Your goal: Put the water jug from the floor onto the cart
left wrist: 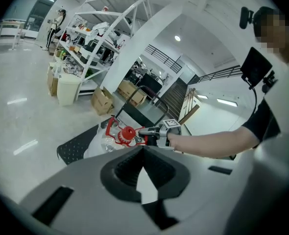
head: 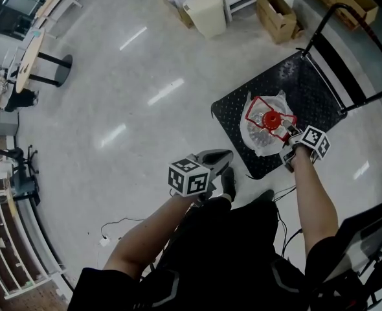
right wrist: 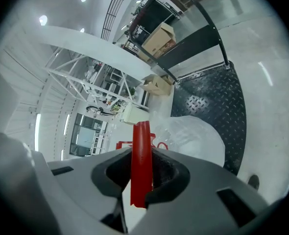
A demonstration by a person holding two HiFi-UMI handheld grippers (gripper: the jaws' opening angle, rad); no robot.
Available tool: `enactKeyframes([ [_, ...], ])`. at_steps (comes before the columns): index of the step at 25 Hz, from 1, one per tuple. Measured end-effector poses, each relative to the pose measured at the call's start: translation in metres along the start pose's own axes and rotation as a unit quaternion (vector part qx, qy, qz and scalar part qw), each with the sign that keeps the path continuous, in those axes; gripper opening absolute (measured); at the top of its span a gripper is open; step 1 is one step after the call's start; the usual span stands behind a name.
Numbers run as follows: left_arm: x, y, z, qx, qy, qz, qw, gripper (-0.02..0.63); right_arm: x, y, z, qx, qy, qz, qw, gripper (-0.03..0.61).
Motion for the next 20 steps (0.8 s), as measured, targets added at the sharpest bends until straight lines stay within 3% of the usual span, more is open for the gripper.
enactKeyframes([
  [5, -0.002, 0.004, -0.018, -0.025, -0.012, 0.0, 0.9996, -0.003, -0.012, -0.01, -0.019, -0.025, -0.019, 0.001, 0.999, 0.06],
  [9, 0.009, 0.006, -0.034, -0.037, 0.016, -0.005, 0.9992, -0.003, -0.007, -0.022, -0.017, -0.014, -0.052, -0.015, 0.998, 0.091],
  [15, 0.027, 0.024, -0.067, -0.098, 0.059, 0.01, 0.9934, -0.003, 0.021, -0.093, -0.016, -0.06, -0.105, -0.048, 0.992, 0.097],
  [17, 0.03, 0.034, -0.09, -0.134, 0.086, 0.026, 0.9868, -0.003, 0.03, -0.133, -0.012, -0.087, -0.131, -0.076, 0.985, 0.097],
  [20, 0.04, 0.05, -0.126, -0.184, 0.133, 0.035, 0.9732, -0.003, 0.042, -0.186, 0.01, -0.122, -0.216, -0.114, 0.962, 0.097],
])
Point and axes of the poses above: the fingertips, and each gripper's own axes: y forward along the fingers, z to its left, x out of its top, the point moved 9 cm from there along -y, backward along the fingers, and after that the axes turned 14 degrees about -y, right-handed, at the moved point
